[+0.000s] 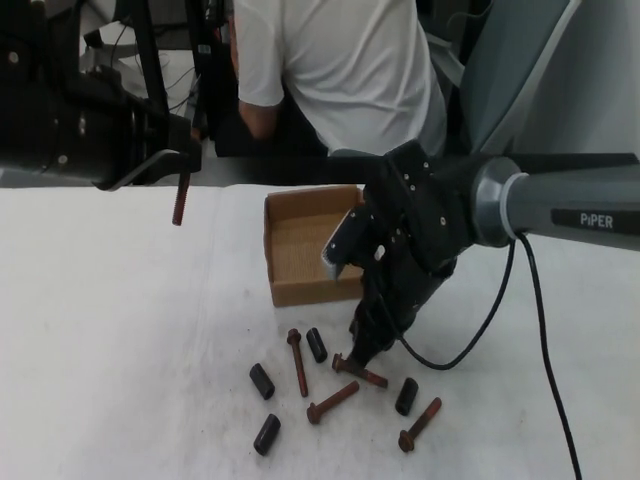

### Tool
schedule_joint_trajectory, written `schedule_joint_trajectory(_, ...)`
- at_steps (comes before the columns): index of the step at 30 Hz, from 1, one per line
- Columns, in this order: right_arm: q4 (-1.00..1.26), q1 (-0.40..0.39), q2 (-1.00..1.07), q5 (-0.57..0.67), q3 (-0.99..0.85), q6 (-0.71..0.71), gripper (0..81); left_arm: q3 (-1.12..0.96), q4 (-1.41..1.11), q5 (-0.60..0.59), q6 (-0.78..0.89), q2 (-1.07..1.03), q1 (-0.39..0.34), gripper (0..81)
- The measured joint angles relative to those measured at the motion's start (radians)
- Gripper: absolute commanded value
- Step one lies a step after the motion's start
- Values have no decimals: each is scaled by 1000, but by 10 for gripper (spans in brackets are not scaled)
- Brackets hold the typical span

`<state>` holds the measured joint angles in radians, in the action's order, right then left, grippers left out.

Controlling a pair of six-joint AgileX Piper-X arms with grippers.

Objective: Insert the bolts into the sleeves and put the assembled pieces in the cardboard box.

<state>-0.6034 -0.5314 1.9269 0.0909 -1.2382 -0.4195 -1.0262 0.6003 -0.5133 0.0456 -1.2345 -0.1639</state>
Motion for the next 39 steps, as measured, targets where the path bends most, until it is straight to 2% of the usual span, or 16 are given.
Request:
schedule_joint_trajectory(2,11,4,-14,43,0,35,8,0,0,0,0,0,0,3)
schedule_joint_trajectory(6,134,55,-143,372,6,232,8,0,-2,-5,0,0,0,3)
schedule_joint_trajectory(8,276,86,-224,579,6,381,8,0,-12,-23,0,0,0,3)
schedule_joint_trajectory(11,516,137,-365,743,6,581,8,0,-53,-70,0,0,0,3)
schedule_joint_trajectory(15,799,166,-438,944,0,853,8,0,-115,-105,28,0,0,3)
schedule_joint_trajectory(16,821,166,-449,970,1,882,8,0,-145,-123,44,0,0,3)
schedule_joint_trajectory(18,833,166,-458,995,1,905,8,4,-225,-155,85,0,0,3)
schedule_joint_trajectory(25,850,157,-480,1035,103,937,8,121,-889,-241,473,-2,0,3)
schedule_joint_trajectory(28,883,155,-495,1028,249,948,8,209,-1123,-245,619,-25,0,3)
schedule_joint_trajectory(31,972,149,-508,1000,317,992,8,295,-1310,-256,755,-66,0,3)
schedule_joint_trajectory(33,1044,137,-515,970,351,1024,8,349,-1442,-286,824,-96,-6,3)
schedule_joint_trajectory(39,1108,45,-519,898,430,1034,8,361,-1528,-365,844,-101,-21,3)
